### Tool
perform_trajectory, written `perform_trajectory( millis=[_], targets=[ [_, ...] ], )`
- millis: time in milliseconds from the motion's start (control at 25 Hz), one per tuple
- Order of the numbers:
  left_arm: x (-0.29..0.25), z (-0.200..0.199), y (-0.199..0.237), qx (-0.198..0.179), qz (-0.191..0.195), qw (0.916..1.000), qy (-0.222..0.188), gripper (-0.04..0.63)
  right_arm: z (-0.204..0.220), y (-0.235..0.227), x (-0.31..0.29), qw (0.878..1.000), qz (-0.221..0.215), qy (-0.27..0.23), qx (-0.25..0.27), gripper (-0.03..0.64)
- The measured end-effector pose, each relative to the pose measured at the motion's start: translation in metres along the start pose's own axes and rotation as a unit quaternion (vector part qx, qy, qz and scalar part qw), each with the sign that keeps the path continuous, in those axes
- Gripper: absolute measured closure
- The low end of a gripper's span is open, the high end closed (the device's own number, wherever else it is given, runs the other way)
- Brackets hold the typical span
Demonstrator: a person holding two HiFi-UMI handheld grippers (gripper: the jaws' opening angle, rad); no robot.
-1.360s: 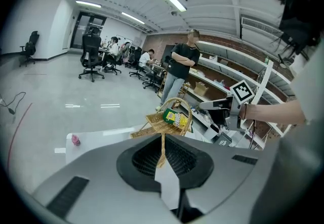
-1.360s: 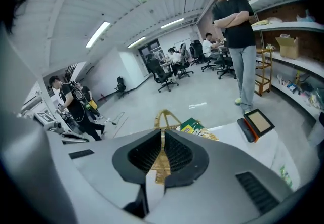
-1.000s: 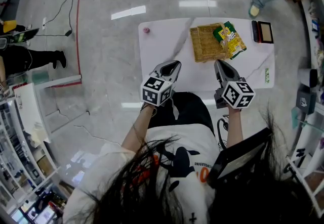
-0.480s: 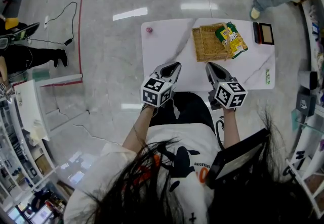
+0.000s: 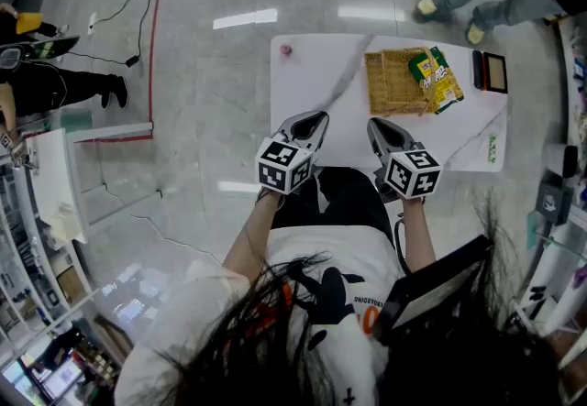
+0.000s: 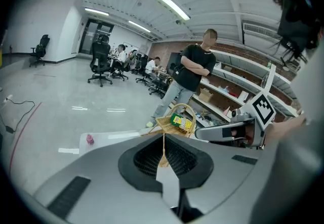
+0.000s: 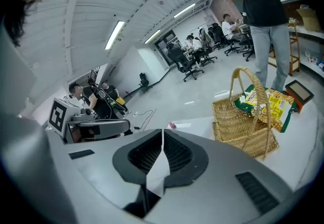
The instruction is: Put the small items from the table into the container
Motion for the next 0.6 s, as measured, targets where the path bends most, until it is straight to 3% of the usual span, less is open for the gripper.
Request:
perform_trajectory(
  millis=[360,600],
  targets=[
    [0.017,-0.002,0.067,-0.001,-0.013,0.9999,0.006,0.584,-0.015,0.038,-0.079,0.998,-0.014,0.037,0.041,0.592],
    [0.026,-0.006,0.128,-0.003,-0.003,0.9998,0.022,0.584,-0.025,0.057,-0.158,0.997,0.005,0.058,0.056,0.591]
  ],
)
Point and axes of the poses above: the fingertips, and each gripper's own axes: x backward along the fingers, y to its left, z out of its underside, the point moved 6 cm from there along x, backward along the fingers, and after that the axes turned 7 degrees about y, right-handed, at the moved point
